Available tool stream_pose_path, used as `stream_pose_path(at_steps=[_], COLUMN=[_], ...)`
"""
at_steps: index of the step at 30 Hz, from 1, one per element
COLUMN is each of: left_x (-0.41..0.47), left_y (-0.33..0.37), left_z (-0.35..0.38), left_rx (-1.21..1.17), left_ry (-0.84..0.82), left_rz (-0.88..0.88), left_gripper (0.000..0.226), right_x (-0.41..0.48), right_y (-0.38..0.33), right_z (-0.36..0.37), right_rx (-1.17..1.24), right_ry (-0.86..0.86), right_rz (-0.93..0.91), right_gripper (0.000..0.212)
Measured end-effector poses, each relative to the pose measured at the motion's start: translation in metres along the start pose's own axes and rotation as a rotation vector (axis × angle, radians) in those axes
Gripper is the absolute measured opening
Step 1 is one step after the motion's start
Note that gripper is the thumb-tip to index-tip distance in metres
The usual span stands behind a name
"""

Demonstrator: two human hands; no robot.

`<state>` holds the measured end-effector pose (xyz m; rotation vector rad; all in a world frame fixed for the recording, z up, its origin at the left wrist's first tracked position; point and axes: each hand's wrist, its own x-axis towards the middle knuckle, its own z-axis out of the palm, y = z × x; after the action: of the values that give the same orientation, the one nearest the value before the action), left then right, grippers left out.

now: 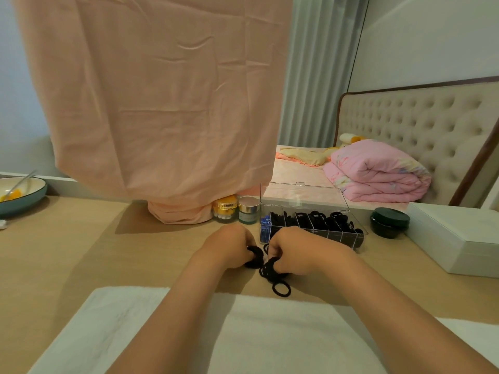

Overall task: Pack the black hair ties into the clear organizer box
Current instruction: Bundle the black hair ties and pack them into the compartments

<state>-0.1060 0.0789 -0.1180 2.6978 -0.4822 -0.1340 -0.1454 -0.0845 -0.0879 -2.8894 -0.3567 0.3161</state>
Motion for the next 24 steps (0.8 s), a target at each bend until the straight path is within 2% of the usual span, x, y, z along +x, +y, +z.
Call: stream_pose_path(at_steps=[4,9,14,19,24], left_x=[0.000,-0.002,-0.003,-0.005,-0.005], left_y=[0.000,0.006,0.019,0.018,0.015], left_z=[-0.006,-0.008,-0.001,-0.003,-0.003], left_rx=[-0.169,-0.473,-0.683,-0.877,-1.207], left_ry=[0.010,-0.054,-0.127,-0.235,-0.368], left_rz=[0.004,-0.002,-0.039,-0.030,-0.021], left_gripper=[0.003,0.005,0.005,0.013,0.041], right_x=[-0.011,-0.023,-0.027,-0.022,-0.017], right_y=[0.011,0.020,0.023,0.026,0.024], right_z=[-0.009,-0.016,-0.021,-0.015,-0.010], right_rx=[0.234,0.581,0.842,0.754,0.650], right_ry=[0.055,-0.019,-0.011,0.146,0.275], right_rz=[0.023,0.018,0.012,0.118,0.197], right_gripper=[0.012,0.031,0.022,0.027,0.035])
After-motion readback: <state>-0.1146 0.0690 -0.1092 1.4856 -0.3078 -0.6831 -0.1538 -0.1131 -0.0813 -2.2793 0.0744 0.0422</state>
